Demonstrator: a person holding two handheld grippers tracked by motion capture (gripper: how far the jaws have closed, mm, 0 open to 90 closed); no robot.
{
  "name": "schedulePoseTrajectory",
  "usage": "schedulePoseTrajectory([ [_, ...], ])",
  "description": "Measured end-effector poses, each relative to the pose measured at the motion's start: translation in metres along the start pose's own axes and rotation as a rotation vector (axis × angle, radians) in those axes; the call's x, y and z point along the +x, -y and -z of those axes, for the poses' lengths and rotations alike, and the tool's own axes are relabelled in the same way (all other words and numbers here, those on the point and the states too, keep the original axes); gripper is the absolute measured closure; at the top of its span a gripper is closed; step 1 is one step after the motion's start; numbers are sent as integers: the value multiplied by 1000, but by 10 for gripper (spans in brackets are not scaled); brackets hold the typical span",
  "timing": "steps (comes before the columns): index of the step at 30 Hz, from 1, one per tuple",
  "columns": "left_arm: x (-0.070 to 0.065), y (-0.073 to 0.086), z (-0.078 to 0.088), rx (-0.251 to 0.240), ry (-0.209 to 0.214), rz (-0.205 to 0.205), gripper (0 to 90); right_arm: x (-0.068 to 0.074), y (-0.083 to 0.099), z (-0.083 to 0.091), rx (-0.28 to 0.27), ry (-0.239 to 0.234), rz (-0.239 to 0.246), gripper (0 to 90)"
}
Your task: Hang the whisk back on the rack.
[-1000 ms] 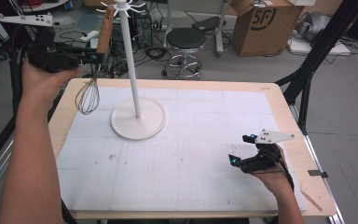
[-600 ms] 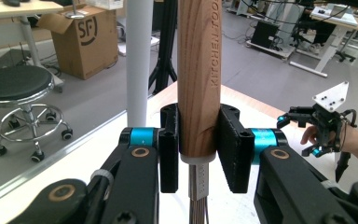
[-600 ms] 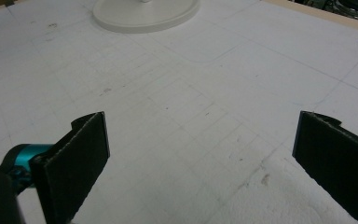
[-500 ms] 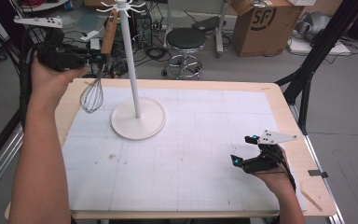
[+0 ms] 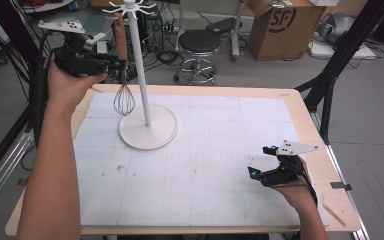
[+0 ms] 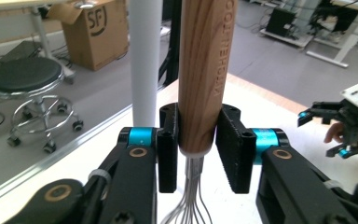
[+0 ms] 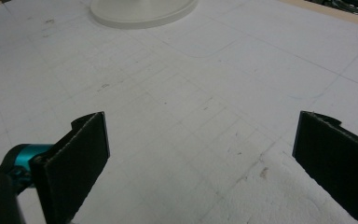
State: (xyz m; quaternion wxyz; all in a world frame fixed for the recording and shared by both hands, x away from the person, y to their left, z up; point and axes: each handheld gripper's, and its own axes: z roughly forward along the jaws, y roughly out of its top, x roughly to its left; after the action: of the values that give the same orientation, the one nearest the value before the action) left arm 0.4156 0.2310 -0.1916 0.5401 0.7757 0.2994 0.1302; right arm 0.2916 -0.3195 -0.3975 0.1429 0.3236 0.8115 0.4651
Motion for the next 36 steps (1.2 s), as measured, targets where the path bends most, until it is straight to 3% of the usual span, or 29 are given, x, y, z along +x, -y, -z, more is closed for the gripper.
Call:
schedulePoseTrajectory([
  [3,-2,3,-1,21,-39,-21,507,0,0,0,-2,0,-1,30],
  [9,-8,7,0,23,-9,-15,340,0,0,0,-2,0,0,30],
  [16,-19,20,5,4,22,-27,223,1,-1,0,1,-4,1,30],
  [18,-24,25,5,-10,56,-35,204,1,-2,-1,-1,-7,2,30],
  [24,-44,30,4,-16,89,-80,126,2,-5,-5,-1,-11,12,30],
  [36,-78,45,-12,-9,270,-149,59,2,-6,-8,4,-18,8,30],
])
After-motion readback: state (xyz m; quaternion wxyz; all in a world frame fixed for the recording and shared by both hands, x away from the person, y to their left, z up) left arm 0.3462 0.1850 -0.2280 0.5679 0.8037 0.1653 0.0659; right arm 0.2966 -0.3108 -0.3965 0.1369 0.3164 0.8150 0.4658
